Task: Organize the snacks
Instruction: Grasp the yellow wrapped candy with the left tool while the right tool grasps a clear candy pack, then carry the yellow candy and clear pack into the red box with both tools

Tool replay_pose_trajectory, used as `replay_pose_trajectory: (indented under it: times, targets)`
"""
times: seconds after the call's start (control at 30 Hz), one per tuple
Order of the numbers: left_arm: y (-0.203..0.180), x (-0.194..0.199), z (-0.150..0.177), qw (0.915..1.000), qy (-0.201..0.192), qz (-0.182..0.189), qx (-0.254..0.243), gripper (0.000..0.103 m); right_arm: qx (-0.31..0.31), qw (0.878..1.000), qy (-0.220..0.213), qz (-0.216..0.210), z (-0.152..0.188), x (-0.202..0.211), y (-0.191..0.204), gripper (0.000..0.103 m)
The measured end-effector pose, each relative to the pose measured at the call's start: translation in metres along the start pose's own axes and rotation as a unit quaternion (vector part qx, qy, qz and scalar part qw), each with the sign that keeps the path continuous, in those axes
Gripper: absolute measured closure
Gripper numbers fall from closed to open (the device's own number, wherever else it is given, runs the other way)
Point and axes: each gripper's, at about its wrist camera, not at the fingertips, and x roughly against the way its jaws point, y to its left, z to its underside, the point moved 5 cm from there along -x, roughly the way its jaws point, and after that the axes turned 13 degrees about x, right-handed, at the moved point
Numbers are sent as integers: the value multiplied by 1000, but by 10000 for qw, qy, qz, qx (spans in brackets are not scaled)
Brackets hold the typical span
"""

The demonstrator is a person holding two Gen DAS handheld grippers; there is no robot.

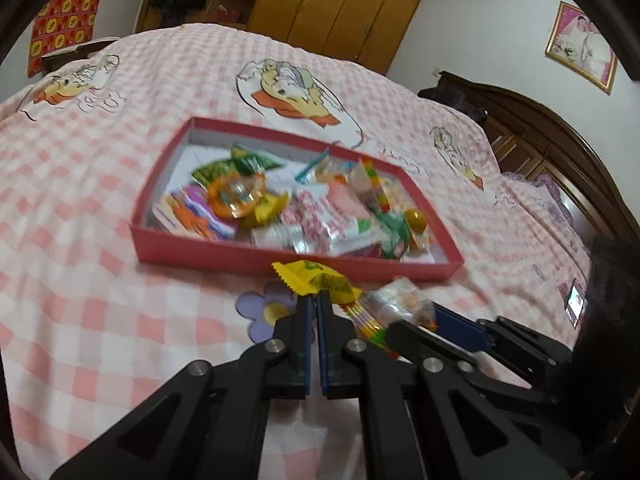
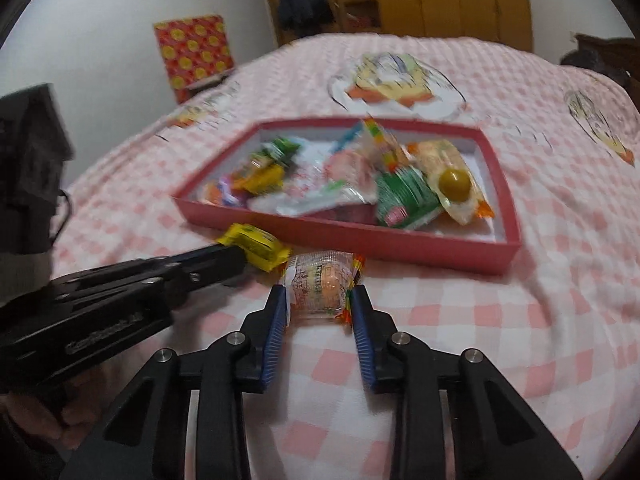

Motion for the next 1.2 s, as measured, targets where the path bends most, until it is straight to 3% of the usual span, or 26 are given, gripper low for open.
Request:
replay_pose_trajectory:
  times: [0.17,0.33,0.4,0.47,0.57,0.6,0.67,0.7,0.73,0.8,0.87,0.93,1.0,1.1,1.2]
  targets:
    - [-6,11,-42,9998,-214,14,22,101,-122,9986,-513,-84,-44,16,-9,70]
    - [-2,-8,-77,9984,-514,-226,61,102,-493,9960,-736,133,-82,-17,-49,70]
    - [4,-12,-75,9975,-563,-435,-24,102,-583,9952,-746,232,-82,-23,-57,70]
    - [8,-13,-66,9978,-508,-410,-89,102,-544,9939,-908,309,-77,-23,-60,70]
    - [4,-17,-44,9989,-131,-383,-222,99,-527,9933,-973,349,-71,-28,-66,70]
    - [1,-19,-35,9990,64,-353,-274,93,-609,9933,-942,284,-71,-31,-69,70]
    - [-14,-19,-19,9978,110,-373,-531,67,-721,9918,-1035,184,-70,-29,-74,69]
    - [-21,-22,-13,9970,220,-391,-632,43,-784,9908,-1090,155,-69,-27,-77,69]
    - [-28,-28,-6,9963,371,-354,-694,34,-866,9896,-1143,136,-68,-24,-81,69]
    - [-34,-39,6,9951,496,-414,-755,34,-902,9891,-1153,162,-66,-22,-86,69]
    - [-36,-49,16,9925,471,-724,-870,37,-872,9889,-1174,255,-65,-17,-88,69]
    - [-28,-58,18,9897,361,-1145,-781,79,-873,9886,-1197,257,-66,-15,-89,69]
    - [-22,-52,15,9936,297,-961,-507,81,-872,9889,-1180,226,-65,-16,-89,69]
    - [-20,-27,7,9925,-145,-1104,-507,83,-782,9899,-1156,232,-66,-15,-86,69]
    - [-21,-3,-7,9942,-390,-944,-350,83,-669,9908,-1149,270,-67,-13,-81,69]
